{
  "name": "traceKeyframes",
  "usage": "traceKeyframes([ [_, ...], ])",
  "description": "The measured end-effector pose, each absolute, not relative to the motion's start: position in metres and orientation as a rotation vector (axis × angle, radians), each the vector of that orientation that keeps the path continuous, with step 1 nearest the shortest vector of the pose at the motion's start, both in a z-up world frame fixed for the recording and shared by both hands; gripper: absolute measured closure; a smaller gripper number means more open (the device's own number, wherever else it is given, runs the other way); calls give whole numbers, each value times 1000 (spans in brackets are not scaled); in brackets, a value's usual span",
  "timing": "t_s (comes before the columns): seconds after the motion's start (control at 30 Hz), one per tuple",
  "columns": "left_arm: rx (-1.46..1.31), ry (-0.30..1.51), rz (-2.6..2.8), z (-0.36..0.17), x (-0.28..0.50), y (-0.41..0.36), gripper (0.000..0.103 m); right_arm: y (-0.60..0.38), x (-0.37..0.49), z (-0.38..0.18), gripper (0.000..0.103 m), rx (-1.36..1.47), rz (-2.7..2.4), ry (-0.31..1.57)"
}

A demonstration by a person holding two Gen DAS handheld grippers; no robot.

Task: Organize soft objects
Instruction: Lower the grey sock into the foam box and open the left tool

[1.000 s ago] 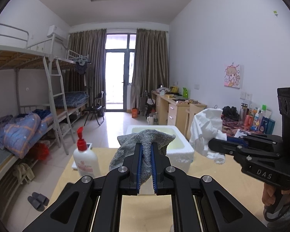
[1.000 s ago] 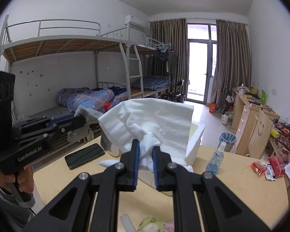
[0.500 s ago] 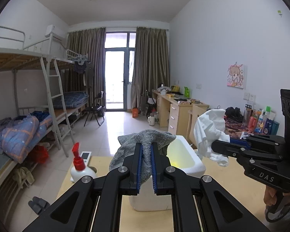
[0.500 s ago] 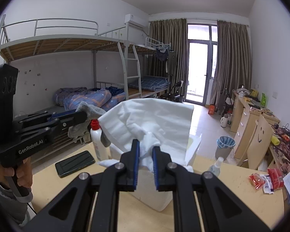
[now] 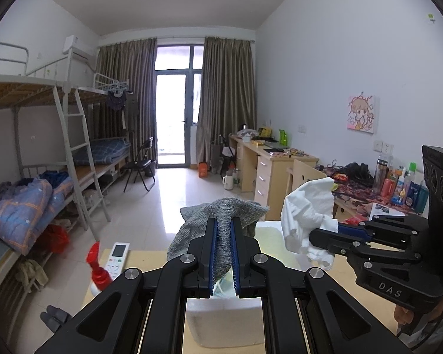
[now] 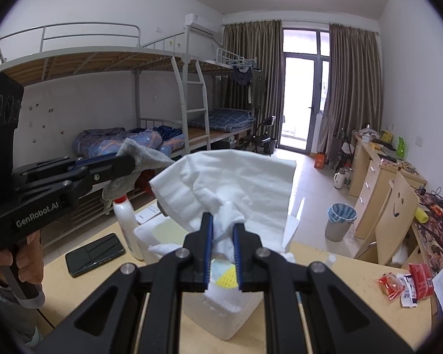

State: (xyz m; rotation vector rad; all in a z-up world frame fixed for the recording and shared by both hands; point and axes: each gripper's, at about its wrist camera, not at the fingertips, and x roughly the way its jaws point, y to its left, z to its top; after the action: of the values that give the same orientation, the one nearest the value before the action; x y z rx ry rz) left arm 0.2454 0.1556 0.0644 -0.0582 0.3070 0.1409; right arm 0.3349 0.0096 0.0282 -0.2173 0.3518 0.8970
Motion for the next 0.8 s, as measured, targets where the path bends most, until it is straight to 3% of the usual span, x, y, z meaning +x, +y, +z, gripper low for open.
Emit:
traceKeyframes([
  [0.8, -63, 391, 122, 51, 311, 149, 94, 3, 370, 27, 87, -201, 826, 401],
])
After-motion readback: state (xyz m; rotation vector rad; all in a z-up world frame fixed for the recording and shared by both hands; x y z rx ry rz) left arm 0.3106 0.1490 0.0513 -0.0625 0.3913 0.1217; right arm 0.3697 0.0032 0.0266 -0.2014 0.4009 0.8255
